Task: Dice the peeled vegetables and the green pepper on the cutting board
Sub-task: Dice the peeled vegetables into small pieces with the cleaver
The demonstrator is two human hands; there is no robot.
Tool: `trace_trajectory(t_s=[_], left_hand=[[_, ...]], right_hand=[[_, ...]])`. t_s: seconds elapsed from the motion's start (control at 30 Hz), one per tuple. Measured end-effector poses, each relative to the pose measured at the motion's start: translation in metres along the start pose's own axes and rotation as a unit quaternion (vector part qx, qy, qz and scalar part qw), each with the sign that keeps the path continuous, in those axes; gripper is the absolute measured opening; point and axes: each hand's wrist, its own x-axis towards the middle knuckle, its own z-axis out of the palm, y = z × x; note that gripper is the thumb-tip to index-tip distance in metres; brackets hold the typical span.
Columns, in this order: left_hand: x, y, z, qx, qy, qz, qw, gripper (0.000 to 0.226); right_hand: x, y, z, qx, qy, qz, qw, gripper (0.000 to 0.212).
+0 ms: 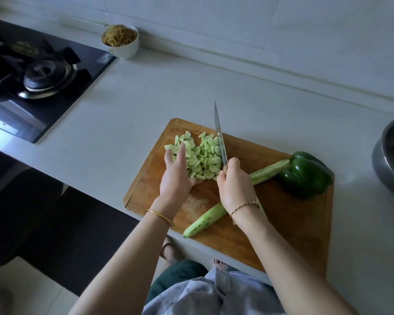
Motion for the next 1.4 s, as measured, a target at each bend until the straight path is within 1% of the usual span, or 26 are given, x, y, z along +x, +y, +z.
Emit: trace_trajectory(t_s=[0.17, 0.43, 0.53, 0.6, 0.73, 0.8, 0.87, 0.93, 1.0, 1.07, 1.2, 1.27, 1.33, 1.4], left_hand=[[0.009, -0.003, -0.006, -0.009, -0.010, 0.003, 1.000, 0.101], [0.017, -0.006, -0.018, 0.007, -0.015, -0.003, 1.000, 0.093], [0.013, -0.005, -0.020, 0.007, -0.033, -0.004, 0.999, 0.097], [0.006, -0.004, -0.021, 0.006, -0.027, -0.006, 1.000, 0.095], [-0.013, 0.001, -0.018, 0.046, 0.072, 0.010, 0.996, 0.069], [-0.022, 0.004, -0.012, 0.036, 0.101, 0.033, 0.994, 0.057], [-0.030, 0.006, -0.004, 0.027, 0.085, 0.081, 0.993, 0.047], [-0.037, 0.006, 0.007, 0.048, 0.036, 0.124, 0.991, 0.038], [-0.039, 0.005, 0.016, 0.070, 0.007, 0.131, 0.989, 0.028], [-0.039, 0.005, 0.020, 0.067, 0.025, 0.130, 0.989, 0.019], [-0.032, 0.004, 0.021, 0.088, 0.112, 0.136, 0.980, 0.001], [-0.027, 0.006, 0.018, 0.089, 0.139, 0.114, 0.980, 0.006], [-0.027, 0.009, 0.016, 0.081, 0.137, 0.103, 0.982, 0.004], [-0.035, 0.012, 0.017, 0.076, 0.152, 0.104, 0.980, 0.010]], right_hand=[[0.003, -0.007, 0.003, -0.031, -0.019, -0.020, 0.999, 0.013], [0.011, -0.008, -0.003, -0.068, -0.034, -0.047, 0.996, 0.014], [0.011, -0.005, -0.008, -0.050, -0.019, -0.049, 0.997, 0.012], [0.009, 0.000, -0.012, -0.024, -0.013, -0.052, 0.998, 0.012], [0.005, 0.009, -0.018, 0.014, -0.027, -0.051, 0.998, 0.014], [0.001, 0.013, -0.020, 0.023, -0.024, -0.053, 0.998, 0.014], [-0.004, 0.016, -0.022, 0.030, -0.013, -0.064, 0.997, 0.016], [-0.009, 0.020, -0.026, 0.043, -0.007, -0.071, 0.997, 0.017], [-0.013, 0.025, -0.031, 0.064, -0.003, -0.075, 0.995, 0.017], [-0.017, 0.031, -0.035, 0.086, -0.001, -0.080, 0.993, 0.017], [-0.025, 0.042, -0.042, 0.102, -0.010, -0.090, 0.991, 0.017], [-0.028, 0.046, -0.043, 0.107, -0.019, -0.093, 0.990, 0.016], [-0.031, 0.051, -0.045, 0.112, -0.027, -0.098, 0.988, 0.015], [-0.035, 0.057, -0.049, 0.118, -0.032, -0.102, 0.987, 0.015]])
